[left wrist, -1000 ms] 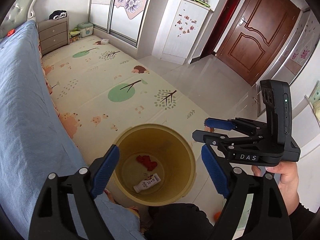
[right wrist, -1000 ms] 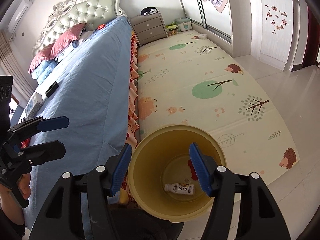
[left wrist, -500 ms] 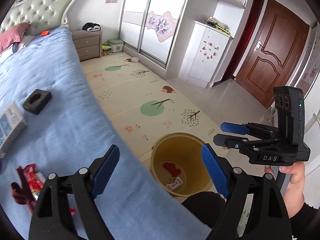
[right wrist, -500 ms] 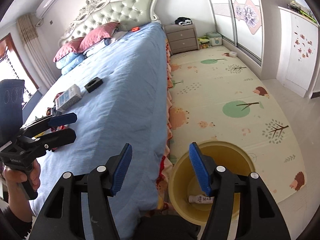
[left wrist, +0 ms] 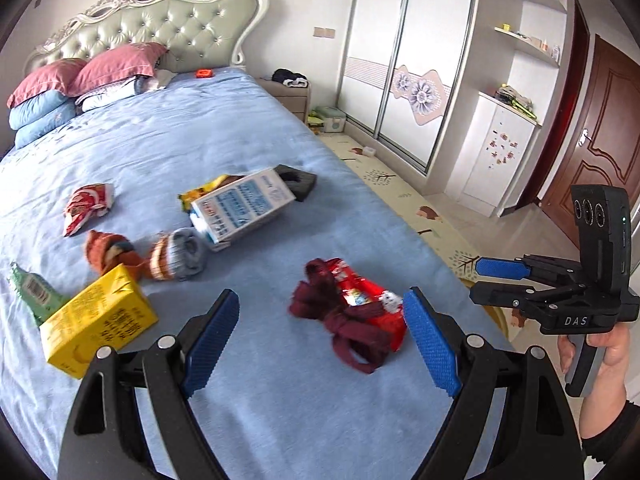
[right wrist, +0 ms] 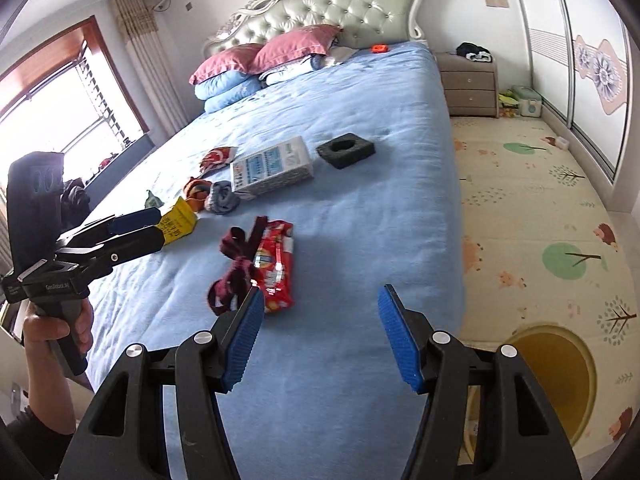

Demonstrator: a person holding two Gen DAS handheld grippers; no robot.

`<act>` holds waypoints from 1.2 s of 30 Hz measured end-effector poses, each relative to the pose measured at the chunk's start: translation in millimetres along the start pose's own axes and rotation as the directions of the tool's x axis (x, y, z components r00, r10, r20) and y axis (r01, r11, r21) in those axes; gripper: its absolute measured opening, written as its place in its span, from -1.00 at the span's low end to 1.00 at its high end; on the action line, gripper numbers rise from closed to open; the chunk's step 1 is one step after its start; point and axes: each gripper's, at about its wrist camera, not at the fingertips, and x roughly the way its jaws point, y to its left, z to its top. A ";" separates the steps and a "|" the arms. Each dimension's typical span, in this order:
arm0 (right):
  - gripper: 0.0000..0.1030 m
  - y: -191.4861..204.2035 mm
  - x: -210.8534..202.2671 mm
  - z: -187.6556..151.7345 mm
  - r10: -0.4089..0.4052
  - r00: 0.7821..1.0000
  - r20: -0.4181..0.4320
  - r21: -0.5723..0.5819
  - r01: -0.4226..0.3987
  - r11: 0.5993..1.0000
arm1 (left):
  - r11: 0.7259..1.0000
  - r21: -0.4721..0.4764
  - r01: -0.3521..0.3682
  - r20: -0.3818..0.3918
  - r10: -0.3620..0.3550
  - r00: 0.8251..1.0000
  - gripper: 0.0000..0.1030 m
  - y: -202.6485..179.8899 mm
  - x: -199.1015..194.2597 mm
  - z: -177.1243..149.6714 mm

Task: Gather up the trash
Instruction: 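Move both open tools back over the bed items, then grasp the yellow juice carton with the left tool while the right tool grasps the dark red cord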

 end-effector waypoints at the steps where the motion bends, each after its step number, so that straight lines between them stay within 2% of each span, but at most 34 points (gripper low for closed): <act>1: 0.14 12.3 4.5 -0.1 0.009 1.000 -0.002 -0.012 -0.009 1.000 | 1.000 -0.006 -0.010 0.004 0.010 1.000 0.63 9.3 -5.1 -2.5; 9: 0.14 92.7 47.6 12.5 0.053 0.998 -0.035 -0.107 -0.057 0.993 | 0.997 -0.066 -0.049 0.022 0.051 0.998 0.63 76.6 -28.7 -24.0; 12: 0.14 112.0 65.0 18.1 0.060 0.997 -0.045 -0.124 -0.066 0.990 | 0.996 -0.080 -0.050 0.014 0.051 0.999 0.63 101.8 -29.4 -29.5; 18: 0.14 141.2 93.8 26.1 0.071 0.996 -0.053 -0.128 -0.077 0.989 | 0.997 -0.050 -0.063 -0.007 0.062 0.998 0.63 135.4 -26.1 -29.5; 27: 0.14 151.1 125.0 28.0 0.040 0.995 -0.088 -0.110 -0.050 0.993 | 0.999 -0.003 -0.052 -0.013 0.052 0.999 0.63 168.1 -11.9 -22.5; 36: 0.10 154.0 151.2 38.8 0.021 0.990 -0.139 -0.112 -0.036 0.993 | 0.994 0.103 0.025 -0.057 -0.019 0.998 0.63 175.1 10.2 -24.5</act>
